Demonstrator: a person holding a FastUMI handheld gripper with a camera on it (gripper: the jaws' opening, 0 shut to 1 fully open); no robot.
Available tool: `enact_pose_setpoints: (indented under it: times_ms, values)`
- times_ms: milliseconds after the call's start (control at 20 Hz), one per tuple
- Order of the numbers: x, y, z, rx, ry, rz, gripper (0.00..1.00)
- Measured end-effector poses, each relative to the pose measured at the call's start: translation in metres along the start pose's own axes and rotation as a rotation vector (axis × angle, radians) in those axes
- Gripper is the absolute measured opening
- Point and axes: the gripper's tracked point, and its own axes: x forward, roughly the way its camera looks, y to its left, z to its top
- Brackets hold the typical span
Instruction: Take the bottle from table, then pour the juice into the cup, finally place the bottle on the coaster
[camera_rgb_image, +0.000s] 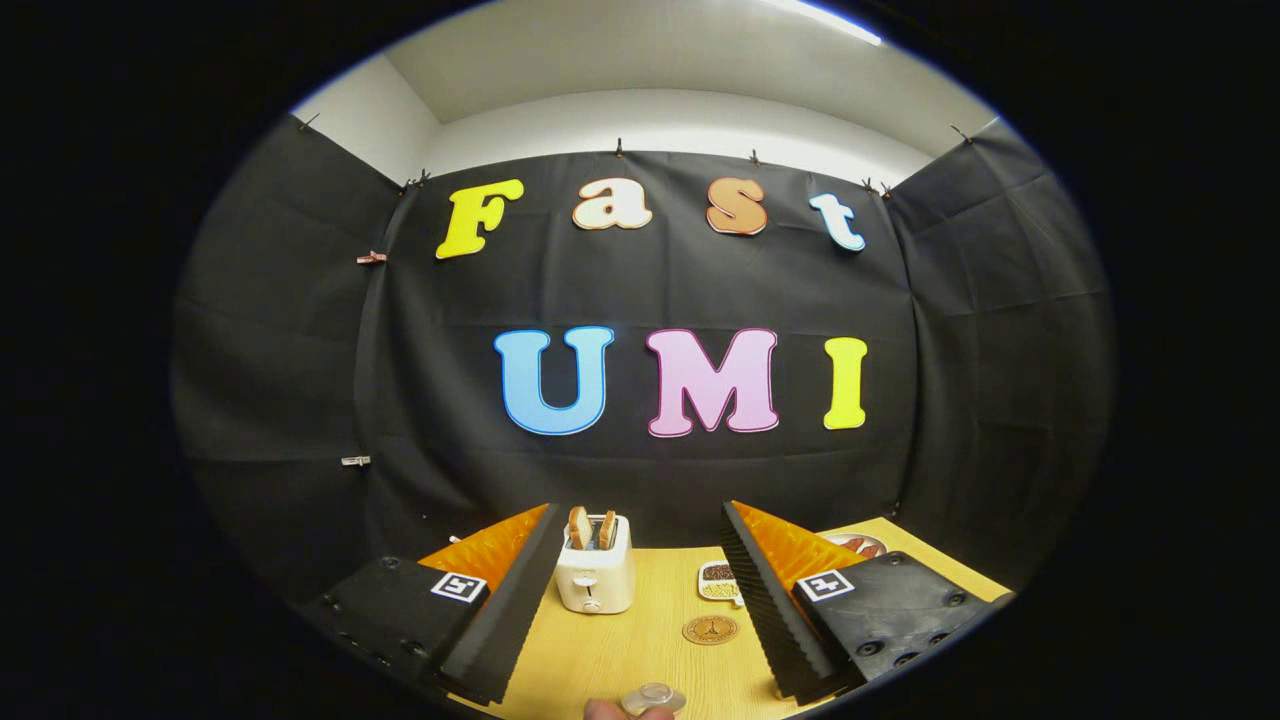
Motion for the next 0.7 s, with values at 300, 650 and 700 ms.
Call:
enact_pose_setpoints:
  times_ms: [300, 650, 700]
  values:
    - [0.000, -0.002, 0.000, 0.013, -0.002, -0.005, 0.96]
    - [-0.007, -0.004, 0.000, -0.006, -0.067, -0.012, 0.96]
    - [-0.012, -0.006, -0.011, -0.006, -0.065, -0.015, 0.96]
